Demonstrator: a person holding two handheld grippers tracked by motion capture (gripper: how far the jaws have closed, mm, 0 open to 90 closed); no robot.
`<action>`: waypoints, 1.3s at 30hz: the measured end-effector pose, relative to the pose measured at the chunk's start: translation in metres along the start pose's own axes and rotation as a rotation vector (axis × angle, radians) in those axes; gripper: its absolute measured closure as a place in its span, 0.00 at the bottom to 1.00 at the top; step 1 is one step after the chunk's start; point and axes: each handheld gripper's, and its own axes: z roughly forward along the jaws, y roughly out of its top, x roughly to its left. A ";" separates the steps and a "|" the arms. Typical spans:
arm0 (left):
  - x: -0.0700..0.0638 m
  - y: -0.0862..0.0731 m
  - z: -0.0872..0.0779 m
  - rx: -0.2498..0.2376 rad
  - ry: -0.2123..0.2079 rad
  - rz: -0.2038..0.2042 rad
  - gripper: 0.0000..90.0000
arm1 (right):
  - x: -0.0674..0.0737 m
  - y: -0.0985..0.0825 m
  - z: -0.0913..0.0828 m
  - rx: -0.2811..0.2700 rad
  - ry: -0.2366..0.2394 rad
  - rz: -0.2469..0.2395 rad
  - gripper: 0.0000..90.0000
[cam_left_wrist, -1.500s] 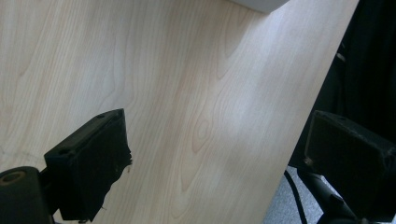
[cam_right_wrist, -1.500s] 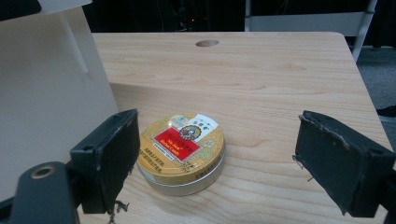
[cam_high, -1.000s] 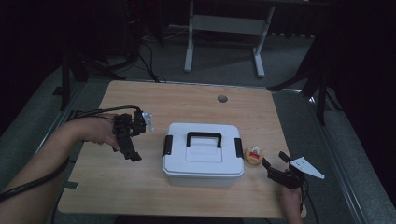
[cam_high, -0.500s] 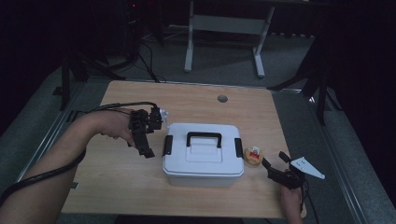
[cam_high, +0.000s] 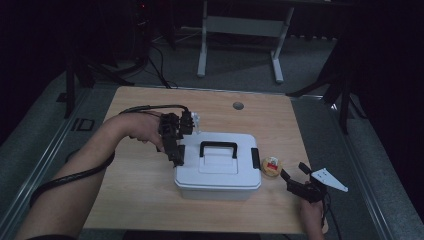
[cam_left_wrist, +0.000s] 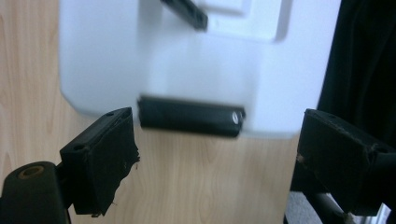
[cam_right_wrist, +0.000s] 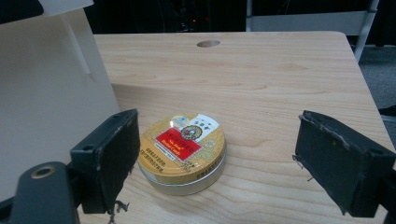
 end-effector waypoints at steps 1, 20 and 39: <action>0.000 0.000 0.000 0.000 0.000 0.000 0.12 | 0.000 0.000 0.000 0.000 0.000 0.000 0.15; 0.006 0.046 0.023 0.039 0.011 0.083 0.26 | 0.000 0.000 -0.001 -0.003 0.005 0.005 0.15; 0.010 0.063 0.032 0.100 0.028 0.072 0.77 | -0.001 0.000 -0.001 -0.005 0.006 0.007 0.15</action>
